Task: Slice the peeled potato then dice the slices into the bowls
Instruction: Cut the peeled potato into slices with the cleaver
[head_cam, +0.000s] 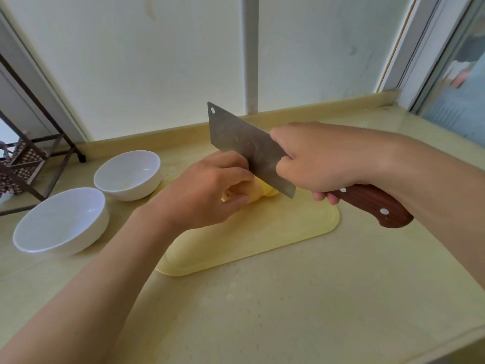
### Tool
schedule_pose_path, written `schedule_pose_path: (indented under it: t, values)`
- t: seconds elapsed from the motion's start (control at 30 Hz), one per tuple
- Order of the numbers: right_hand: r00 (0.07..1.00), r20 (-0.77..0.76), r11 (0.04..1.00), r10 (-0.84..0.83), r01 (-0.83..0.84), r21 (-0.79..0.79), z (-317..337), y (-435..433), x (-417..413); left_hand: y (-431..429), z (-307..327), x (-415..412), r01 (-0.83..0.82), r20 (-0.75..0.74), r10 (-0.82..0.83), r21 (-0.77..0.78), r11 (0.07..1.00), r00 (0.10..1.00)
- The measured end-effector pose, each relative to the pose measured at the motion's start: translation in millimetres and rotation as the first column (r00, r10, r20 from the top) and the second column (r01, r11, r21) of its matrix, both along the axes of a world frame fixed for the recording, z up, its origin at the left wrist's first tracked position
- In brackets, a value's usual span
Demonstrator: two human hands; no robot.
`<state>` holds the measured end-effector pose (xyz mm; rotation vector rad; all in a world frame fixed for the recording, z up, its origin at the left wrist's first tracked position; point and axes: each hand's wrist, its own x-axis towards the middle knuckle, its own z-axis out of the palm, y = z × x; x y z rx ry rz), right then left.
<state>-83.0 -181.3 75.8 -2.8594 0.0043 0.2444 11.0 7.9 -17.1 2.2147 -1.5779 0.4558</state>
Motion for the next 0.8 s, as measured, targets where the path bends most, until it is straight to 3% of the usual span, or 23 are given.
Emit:
schedule_pose_path:
  t: [0.8]
  values:
    - [0.998, -0.056, 1.000, -0.009, 0.009, 0.005, 4, 8, -1, 3, -7, 2, -0.033, -0.018, 0.032, -0.048, 0.998, 0.999]
